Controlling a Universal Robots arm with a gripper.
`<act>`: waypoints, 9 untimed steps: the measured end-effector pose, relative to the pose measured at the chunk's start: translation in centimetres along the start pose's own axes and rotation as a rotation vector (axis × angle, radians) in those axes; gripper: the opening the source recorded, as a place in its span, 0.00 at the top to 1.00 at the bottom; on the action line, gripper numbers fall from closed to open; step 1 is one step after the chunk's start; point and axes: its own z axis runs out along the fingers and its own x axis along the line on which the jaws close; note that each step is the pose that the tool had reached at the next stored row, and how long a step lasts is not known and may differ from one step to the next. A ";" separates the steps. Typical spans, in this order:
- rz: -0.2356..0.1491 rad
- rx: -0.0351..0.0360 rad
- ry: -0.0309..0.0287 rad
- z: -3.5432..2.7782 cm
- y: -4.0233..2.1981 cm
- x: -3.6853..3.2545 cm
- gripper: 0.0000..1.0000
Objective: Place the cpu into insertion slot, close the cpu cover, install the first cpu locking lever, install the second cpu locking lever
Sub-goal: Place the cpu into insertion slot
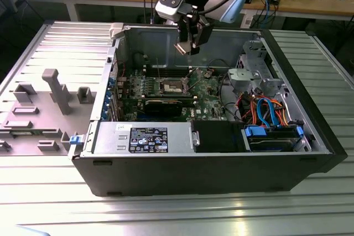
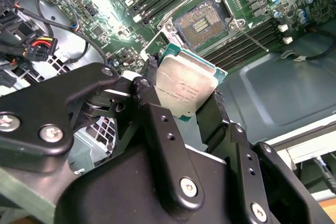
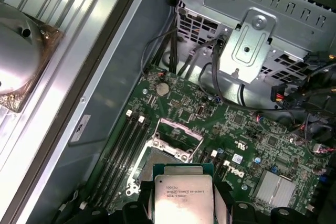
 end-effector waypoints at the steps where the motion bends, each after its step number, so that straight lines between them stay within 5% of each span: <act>1: 0.008 -0.0001 -0.0008 0.00 0.00 0.00 0.46; 9: 0.019 -0.0003 -0.0017 0.01 0.00 0.00 0.46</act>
